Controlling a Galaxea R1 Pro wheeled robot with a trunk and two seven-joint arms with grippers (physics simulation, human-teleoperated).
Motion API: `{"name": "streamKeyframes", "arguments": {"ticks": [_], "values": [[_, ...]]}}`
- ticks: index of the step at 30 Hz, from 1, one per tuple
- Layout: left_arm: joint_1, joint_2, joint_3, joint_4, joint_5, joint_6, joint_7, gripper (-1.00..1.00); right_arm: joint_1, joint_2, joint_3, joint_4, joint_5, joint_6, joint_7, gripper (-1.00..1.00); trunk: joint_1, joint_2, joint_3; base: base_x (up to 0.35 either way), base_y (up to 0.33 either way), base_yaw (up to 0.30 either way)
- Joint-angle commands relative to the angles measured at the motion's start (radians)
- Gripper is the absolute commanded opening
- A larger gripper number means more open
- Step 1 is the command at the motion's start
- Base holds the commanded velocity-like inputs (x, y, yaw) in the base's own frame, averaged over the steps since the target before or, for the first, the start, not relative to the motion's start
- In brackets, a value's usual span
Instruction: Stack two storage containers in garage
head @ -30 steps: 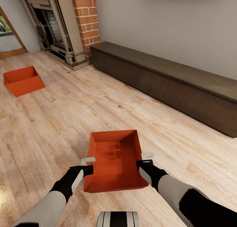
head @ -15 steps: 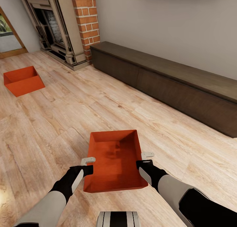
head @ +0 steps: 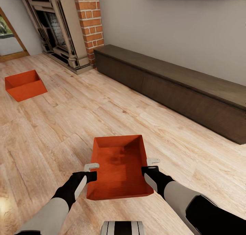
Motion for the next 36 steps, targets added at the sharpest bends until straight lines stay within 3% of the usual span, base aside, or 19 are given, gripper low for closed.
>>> {"name": "streamKeyframes", "arguments": {"ticks": [1, 36], "values": [[0.001, 0.0, 0.001, 0.002, -0.004, 0.007, 0.012, -1.0, -0.001, -0.001, -0.005, -0.005, 0.027, -0.001, -0.008, -1.0, -0.004, 0.007, 0.003, 0.0, 0.0, 0.0], [0.001, 0.001, 0.002, 0.002, -0.004, 0.001, 0.012, -1.0, -0.001, -0.002, -0.005, -0.005, 0.027, -0.002, 0.025, -1.0, -0.138, 0.252, 0.112, 0.0, 0.0, 0.0]]}}
